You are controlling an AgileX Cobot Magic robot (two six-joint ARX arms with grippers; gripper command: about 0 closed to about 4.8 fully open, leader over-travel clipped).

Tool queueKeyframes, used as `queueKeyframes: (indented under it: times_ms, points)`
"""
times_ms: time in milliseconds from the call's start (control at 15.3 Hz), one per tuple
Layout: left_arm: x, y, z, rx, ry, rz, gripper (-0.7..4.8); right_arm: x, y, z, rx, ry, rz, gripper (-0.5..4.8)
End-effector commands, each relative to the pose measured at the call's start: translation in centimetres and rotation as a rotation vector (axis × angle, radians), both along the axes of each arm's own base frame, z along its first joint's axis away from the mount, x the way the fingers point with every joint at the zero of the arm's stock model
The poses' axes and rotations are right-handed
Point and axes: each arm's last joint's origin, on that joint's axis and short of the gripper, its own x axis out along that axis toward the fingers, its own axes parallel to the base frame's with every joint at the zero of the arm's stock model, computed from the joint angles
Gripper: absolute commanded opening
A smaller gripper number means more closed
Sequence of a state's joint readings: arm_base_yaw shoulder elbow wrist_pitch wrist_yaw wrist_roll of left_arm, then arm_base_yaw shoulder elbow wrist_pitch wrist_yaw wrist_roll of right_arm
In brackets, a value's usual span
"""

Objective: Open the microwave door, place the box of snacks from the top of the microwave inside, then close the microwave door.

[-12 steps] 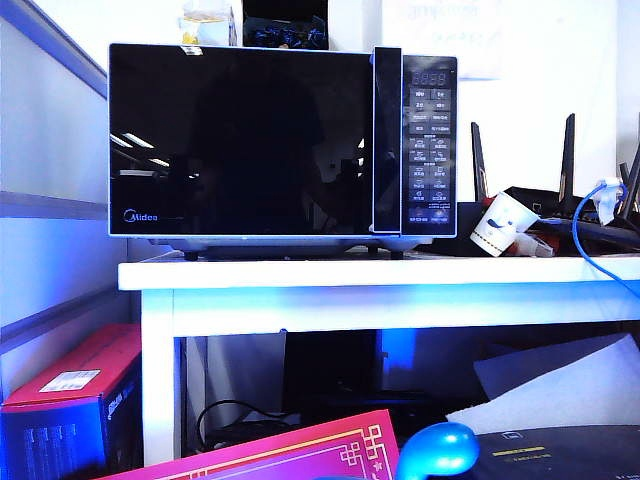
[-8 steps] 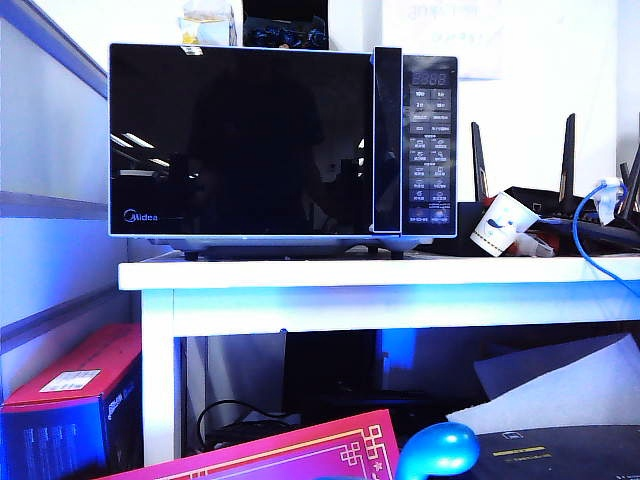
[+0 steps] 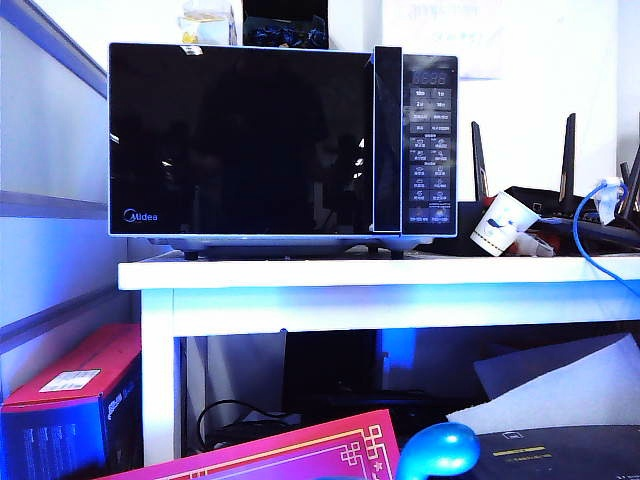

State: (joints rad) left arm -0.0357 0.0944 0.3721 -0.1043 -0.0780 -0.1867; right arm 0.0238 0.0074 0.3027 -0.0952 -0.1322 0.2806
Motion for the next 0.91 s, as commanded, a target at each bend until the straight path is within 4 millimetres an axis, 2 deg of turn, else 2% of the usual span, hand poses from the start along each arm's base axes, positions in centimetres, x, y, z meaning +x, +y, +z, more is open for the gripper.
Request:
queueKeyframes:
  times_ms: [65,261,392,522,718,914]
  points:
    - [0.6,0.0,6.6,0.03,-0.036,0.019,-0.06,-1.6,0.0,6.3,-0.054,-0.125,-0.014,-0.01]
    - [3.6,-0.1,15.3,0.158,0.011,0.04,-0.06,-1.0,0.0,12.4,-0.059,-0.155,-0.012,-0.01]
    - [6.1,-0.3,19.9,0.225,0.023,-0.015,-0.06,0.2,0.1,15.4,-0.066,-0.121,0.012,-0.01]
    - [8.2,-0.8,23.3,0.236,0.022,-0.151,-0.06,1.5,0.1,17.5,-0.076,-0.05,0.019,-0.01]
    - [11.2,-1.6,25.6,0.248,0.123,-0.421,-0.06,4.0,0.4,19.4,-0.109,0.014,0.103,-0.01]
    - [13.5,-2.1,25.4,0.203,0.209,-0.567,-0.06,7.5,0.8,19.2,-0.131,0.09,0.178,-0.01]
